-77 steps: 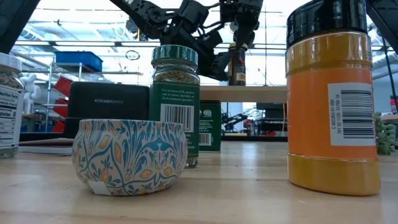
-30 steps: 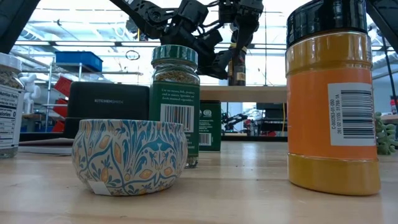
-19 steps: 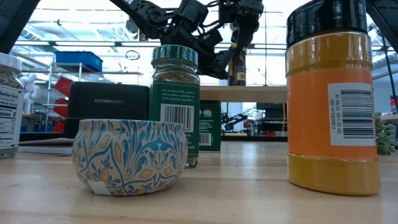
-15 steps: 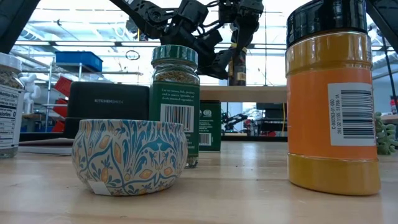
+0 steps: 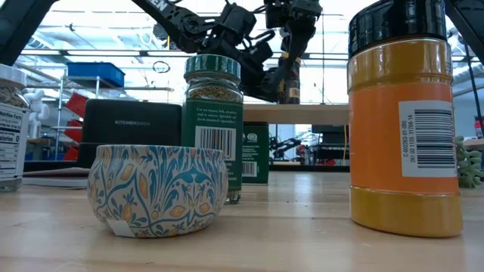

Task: Shelf spices
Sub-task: Put the yellow cap into the seasoning bottle

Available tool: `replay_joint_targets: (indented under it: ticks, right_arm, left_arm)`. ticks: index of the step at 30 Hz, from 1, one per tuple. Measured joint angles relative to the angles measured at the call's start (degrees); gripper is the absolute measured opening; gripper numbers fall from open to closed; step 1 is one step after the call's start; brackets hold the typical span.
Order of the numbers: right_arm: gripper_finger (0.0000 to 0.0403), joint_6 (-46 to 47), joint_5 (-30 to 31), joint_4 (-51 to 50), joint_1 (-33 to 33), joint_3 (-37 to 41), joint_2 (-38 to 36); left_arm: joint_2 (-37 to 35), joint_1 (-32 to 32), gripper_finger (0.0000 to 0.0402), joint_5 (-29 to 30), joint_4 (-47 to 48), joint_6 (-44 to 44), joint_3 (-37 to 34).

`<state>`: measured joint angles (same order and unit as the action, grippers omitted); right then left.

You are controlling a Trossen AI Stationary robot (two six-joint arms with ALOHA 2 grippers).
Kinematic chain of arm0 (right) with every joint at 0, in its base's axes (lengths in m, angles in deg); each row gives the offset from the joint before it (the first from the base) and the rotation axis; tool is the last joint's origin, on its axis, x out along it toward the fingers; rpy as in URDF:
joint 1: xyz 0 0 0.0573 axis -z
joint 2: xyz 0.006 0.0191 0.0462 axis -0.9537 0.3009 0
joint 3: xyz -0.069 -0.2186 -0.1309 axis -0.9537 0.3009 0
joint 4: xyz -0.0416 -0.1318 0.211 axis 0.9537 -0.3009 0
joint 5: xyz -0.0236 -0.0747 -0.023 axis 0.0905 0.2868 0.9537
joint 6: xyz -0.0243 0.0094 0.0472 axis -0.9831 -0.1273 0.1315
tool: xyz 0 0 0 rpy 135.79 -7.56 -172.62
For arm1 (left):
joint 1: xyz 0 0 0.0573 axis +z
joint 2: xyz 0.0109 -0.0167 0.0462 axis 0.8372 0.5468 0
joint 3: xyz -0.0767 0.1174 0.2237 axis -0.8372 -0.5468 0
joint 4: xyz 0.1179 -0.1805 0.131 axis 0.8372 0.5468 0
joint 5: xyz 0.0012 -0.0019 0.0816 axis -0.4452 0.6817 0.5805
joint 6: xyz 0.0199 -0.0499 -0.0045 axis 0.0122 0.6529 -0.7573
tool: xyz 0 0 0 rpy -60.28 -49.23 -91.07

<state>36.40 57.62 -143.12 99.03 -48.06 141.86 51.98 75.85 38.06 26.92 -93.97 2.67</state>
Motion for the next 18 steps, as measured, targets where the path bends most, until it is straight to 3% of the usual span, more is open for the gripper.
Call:
replay_joint_targets:
  ticks: [18]
  right_arm:
    - [0.0224, -0.7, 1.2, 0.0, -0.6, 0.0, -0.2]
  left_arm:
    - [0.0, 0.0, 0.0097, -0.5, -0.6, 0.0, 0.0]
